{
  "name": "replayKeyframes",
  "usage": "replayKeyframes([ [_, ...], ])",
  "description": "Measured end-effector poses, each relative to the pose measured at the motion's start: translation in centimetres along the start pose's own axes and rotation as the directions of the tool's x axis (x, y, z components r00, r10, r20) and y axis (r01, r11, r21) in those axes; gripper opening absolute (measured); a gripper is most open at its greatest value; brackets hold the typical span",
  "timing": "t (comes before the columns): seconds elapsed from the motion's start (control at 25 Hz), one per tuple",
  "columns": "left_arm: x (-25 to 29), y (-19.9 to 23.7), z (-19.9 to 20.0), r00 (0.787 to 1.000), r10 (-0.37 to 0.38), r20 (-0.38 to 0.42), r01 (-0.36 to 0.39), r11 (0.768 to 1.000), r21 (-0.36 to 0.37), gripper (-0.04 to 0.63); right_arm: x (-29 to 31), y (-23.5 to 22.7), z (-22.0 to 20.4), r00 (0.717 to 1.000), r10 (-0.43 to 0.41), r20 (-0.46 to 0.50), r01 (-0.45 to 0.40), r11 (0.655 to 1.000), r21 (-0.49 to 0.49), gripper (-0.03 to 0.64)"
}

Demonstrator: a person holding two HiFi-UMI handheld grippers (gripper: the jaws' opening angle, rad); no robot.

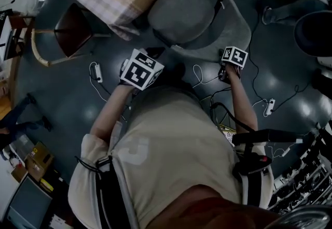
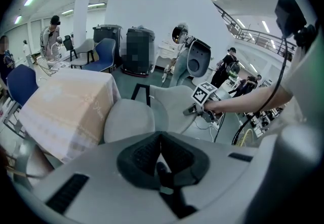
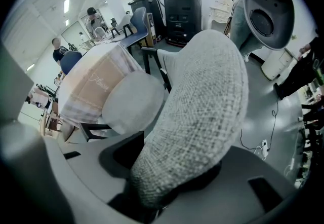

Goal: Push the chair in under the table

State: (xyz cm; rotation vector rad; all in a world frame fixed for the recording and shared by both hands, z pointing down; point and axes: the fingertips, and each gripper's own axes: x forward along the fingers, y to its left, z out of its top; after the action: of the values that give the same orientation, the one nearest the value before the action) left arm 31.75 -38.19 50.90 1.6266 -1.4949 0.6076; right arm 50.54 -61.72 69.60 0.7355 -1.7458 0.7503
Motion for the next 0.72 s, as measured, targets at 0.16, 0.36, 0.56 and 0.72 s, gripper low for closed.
replayKeyframes([
  [0.16, -0.4, 0.7, 0.0, 1.000, -0.001, -0.009, 0.001, 1.000, 0.003, 0.008, -0.4, 0.8, 0.7, 1.000, 0.002, 0.001, -0.002, 1.000, -0.011, 0.196],
  [0.36, -0.5, 1.1, 0.3, 1.000, -0.002, -0.001, 0.002, 1.000, -0.002, 0.008, -0.4, 1.2, 1.3, 1.000, 0.003, -0.005, -0.003, 1.000, -0.017, 0.196],
  [0.56, -0.9, 1.4, -0.1, 1.000, 0.003, -0.011, -0.003, 1.000, -0.003, 0.008, 0.3, 2.0, 1.0, 1.000, 0.024, -0.005, -0.024, 0.999, -0.021, 0.198],
  [0.72, -0.9, 2.8, -1.1, 1.000, 0.023, -0.013, -0.024, 0.999, -0.027, 0.008, 1.7, 4.4, 1.7, 0.999, 0.040, -0.005, -0.040, 0.999, -0.036, 0.199],
])
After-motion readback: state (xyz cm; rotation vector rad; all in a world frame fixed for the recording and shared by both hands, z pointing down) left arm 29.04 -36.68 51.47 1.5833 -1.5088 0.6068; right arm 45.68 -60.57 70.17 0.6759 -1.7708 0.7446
